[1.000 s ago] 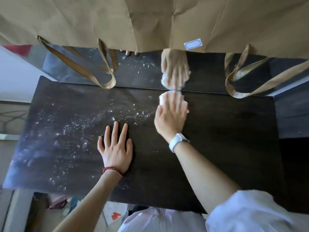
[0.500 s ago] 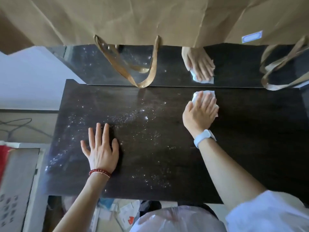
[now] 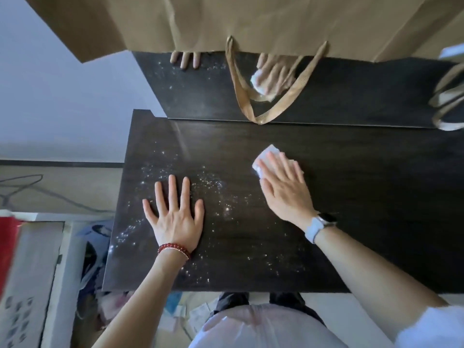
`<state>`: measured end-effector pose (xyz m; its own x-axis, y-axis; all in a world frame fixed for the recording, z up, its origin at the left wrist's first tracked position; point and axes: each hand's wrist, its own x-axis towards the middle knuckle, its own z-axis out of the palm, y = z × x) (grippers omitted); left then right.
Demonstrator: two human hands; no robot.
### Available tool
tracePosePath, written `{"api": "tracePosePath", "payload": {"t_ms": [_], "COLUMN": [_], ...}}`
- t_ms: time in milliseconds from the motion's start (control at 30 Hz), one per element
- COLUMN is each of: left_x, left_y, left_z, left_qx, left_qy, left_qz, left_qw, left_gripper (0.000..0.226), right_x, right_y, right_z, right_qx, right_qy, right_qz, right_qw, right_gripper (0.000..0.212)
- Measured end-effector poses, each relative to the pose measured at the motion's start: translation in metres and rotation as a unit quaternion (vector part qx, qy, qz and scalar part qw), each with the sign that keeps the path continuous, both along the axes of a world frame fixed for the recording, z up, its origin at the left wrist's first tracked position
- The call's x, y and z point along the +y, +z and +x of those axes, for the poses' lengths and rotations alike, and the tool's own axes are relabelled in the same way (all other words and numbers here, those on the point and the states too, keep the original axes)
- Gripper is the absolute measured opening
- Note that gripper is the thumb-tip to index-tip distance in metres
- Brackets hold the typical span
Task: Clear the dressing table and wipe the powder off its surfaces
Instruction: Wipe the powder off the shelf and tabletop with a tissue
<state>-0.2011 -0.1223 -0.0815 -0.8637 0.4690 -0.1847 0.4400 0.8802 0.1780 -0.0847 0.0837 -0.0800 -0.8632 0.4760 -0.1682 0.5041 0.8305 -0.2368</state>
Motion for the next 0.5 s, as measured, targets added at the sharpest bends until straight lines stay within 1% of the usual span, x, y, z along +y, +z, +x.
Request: {"api": "tracePosePath", "payload": {"t_ms": [67,100,133,167,233,300,367,400,433,467,500], "left_x": [0.001,0.002,0.002,0.001,0.000,0.000,0.000,0.000,0.001,0.002,0.002], "left_y": [0.001,0.002,0.001,0.000,-0.001,-0.002,-0.002,-0.002,-0.001,-0.001,-0.001], "left_z": [0.001,0.001,0.001,0.001,0.000,0.000,0.000,0.000,0.000,0.001,0.002], "left_qx": [0.004,0.004,0.003,0.001,-0.001,-0.005,-0.005,-0.004,-0.001,0.002,0.004], "left_qy": [-0.003,-0.004,-0.004,-0.003,-0.004,-0.004,-0.002,-0.001,0.000,0.001,0.003], "left_qz": [-0.004,-0.003,-0.003,-0.003,-0.002,0.001,0.004,0.003,0.004,0.007,0.011], "left_qw": [1.000,1.000,1.000,1.000,1.000,1.000,1.000,1.000,1.000,1.000,1.000], "left_gripper": [0.061,0.063,0.062,0.061,0.059,0.058,0.058,0.058,0.058,0.058,0.057], "right_x": [0.027,0.032,0.026,0.012,-0.033,-0.078,-0.091,-0.084,-0.070,-0.052,-0.033], "right_y": [0.004,0.007,0.010,0.010,0.008,0.006,0.006,0.006,0.006,0.006,0.007], "right_z": [-0.002,-0.016,-0.032,-0.046,-0.058,-0.029,0.023,0.049,0.072,0.090,0.099], "right_qx": [-0.026,-0.024,-0.012,0.001,0.026,0.033,0.016,0.002,-0.011,-0.019,-0.026], "right_qy": [-0.174,-0.231,-0.246,-0.218,-0.076,0.065,0.145,0.159,0.143,0.092,0.011], "right_qz": [0.003,-0.007,-0.014,-0.012,-0.010,-0.020,-0.012,-0.002,0.017,0.036,0.042], "right_qw": [0.984,0.973,0.969,0.976,0.997,0.997,0.989,0.987,0.989,0.995,0.999], "right_gripper": [0.051,0.050,0.048,0.046,0.043,0.044,0.044,0.045,0.047,0.048,0.049]}}
